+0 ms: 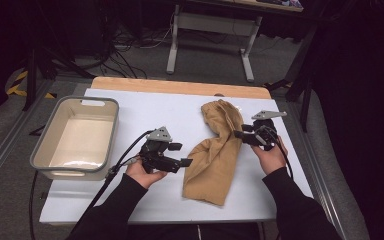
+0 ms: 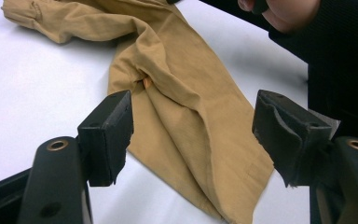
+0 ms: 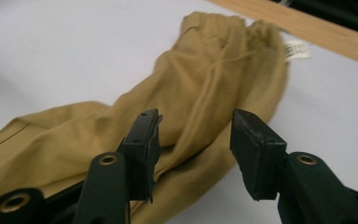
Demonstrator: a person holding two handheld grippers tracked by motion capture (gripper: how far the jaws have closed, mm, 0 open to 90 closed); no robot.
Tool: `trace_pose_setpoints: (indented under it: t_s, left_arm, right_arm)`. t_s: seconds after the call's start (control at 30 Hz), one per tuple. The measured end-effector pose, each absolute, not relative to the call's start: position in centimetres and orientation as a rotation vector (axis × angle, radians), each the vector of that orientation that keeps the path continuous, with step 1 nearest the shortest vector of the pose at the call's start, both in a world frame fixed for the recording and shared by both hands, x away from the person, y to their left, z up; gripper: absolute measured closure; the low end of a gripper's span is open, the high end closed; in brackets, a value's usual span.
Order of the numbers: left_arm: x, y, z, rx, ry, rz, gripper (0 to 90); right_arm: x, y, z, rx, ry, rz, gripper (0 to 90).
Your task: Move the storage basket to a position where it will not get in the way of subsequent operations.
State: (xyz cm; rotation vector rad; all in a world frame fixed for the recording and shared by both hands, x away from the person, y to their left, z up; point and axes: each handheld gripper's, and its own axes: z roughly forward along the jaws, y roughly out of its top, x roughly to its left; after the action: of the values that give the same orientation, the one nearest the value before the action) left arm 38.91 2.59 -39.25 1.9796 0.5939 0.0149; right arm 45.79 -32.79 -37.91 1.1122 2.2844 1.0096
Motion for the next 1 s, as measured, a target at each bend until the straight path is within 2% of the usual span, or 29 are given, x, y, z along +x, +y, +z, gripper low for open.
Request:
trace_pose_setpoints:
  t_s: [0.17, 0.23, 0.33, 0.37, 0.73, 1.0]
  left_arm:
    - [38.9, 2.7, -39.2, 1.977, 0.597, 0.016, 30.2]
    - [38.9, 2.8, -39.2, 1.977, 0.596, 0.018, 30.2]
    - [38.9, 2.9, -39.1, 1.978, 0.598, 0.018, 30.2]
    - [38.9, 2.9, -39.1, 1.978, 0.598, 0.019, 30.2]
    - [38.8, 3.4, -39.2, 1.977, 0.62, 0.029, 30.2]
    - [38.6, 4.2, -39.4, 1.966, 0.647, 0.039, 30.2]
  right_arm:
    - [46.0, -31.6, -39.1, 1.107, 2.33, 0.901, 58.9]
    - [46.5, -31.5, -39.6, 1.136, 2.343, 0.879, 66.8]
    - [47.1, -31.2, -39.9, 1.178, 2.362, 0.863, 83.8]
    - [47.2, -31.0, -39.9, 1.179, 2.369, 0.869, 85.8]
    - [47.7, -27.0, -37.5, 1.079, 2.43, 0.992, 87.0]
    - [48.1, -22.5, -36.3, 0.966, 2.486, 1.066, 87.1]
